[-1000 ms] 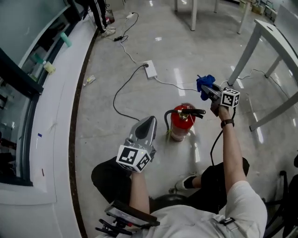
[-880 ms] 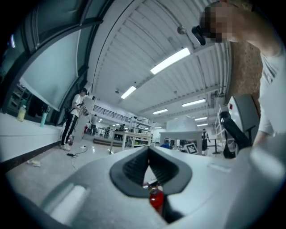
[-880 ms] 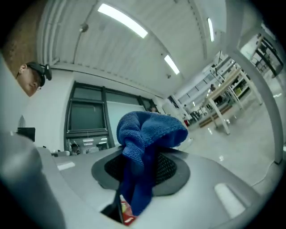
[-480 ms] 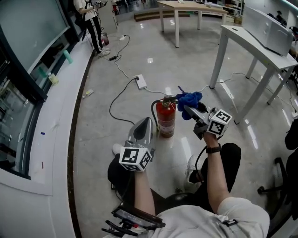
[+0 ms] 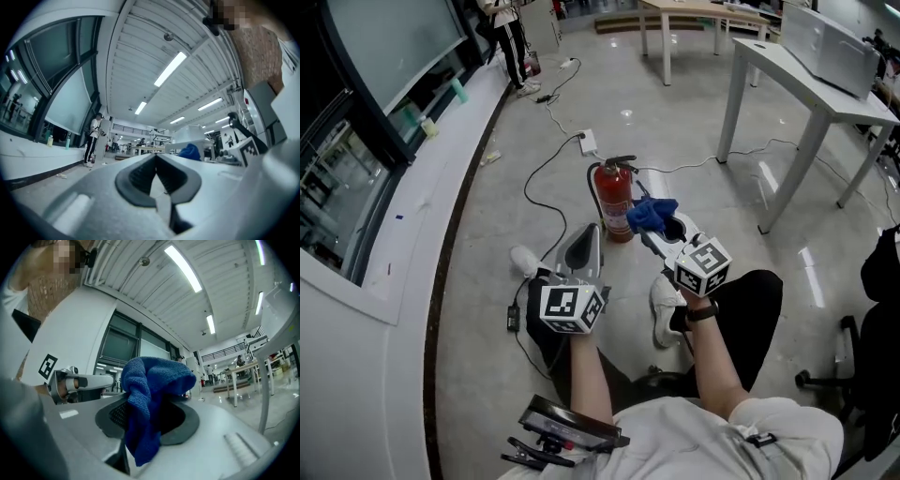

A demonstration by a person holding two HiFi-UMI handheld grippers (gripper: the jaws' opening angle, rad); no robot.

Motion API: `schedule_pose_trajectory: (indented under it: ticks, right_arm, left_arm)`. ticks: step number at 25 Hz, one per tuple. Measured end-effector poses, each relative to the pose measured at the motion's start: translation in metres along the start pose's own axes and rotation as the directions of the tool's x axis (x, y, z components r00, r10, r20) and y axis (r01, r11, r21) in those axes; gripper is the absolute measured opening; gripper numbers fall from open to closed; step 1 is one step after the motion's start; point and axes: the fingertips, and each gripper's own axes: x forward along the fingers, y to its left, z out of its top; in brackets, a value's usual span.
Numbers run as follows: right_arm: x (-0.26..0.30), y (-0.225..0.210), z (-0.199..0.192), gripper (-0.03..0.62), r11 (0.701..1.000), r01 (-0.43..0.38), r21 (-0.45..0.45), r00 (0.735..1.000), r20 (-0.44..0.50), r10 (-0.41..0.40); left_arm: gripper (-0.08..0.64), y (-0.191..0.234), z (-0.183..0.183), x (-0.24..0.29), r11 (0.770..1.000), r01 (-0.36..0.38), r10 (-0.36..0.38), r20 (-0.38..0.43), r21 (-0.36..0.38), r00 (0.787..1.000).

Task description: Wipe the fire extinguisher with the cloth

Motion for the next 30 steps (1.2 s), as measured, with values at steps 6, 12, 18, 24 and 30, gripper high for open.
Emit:
schedule_pose_trajectory:
  ticks: [6,12,18,24,30]
  right_arm:
    - [-0.064,0.027,0.016,0.133,0.996,-0.022,-0.091,1.000,-0.011,0.022]
    - [-0.106,0.032,0.032,0.133,0.987,-0.041,-0.154,0.999,-0.031,0.037]
    - [-0.138,0.023,0.044,0.133,0.991,-0.027,-0.135,1.000,-0.013,0.026]
    - [-0.147,0.025,0.048,0.133,0.990,-0.026,-0.141,1.000,-0.001,0.026]
    - [-0.144,0.028,0.046,0.133,0.990,-0.020,-0.137,1.000,-0.009,0.019]
  left_arm:
    - [-0.002,-0.070,0.010,-0.031,0.998,-0.063,0.063,0.010,0.029,0.998]
    - [-0.002,-0.120,0.019,-0.040,0.994,-0.091,0.090,0.022,0.062,0.996]
    - [-0.002,-0.164,0.030,-0.034,0.994,-0.077,0.077,0.009,0.074,0.997]
    - [-0.002,-0.174,0.022,-0.032,0.996,-0.055,0.054,0.010,0.075,0.998]
    - [-0.002,-0.171,0.027,-0.039,0.996,-0.066,0.066,0.010,0.064,0.998]
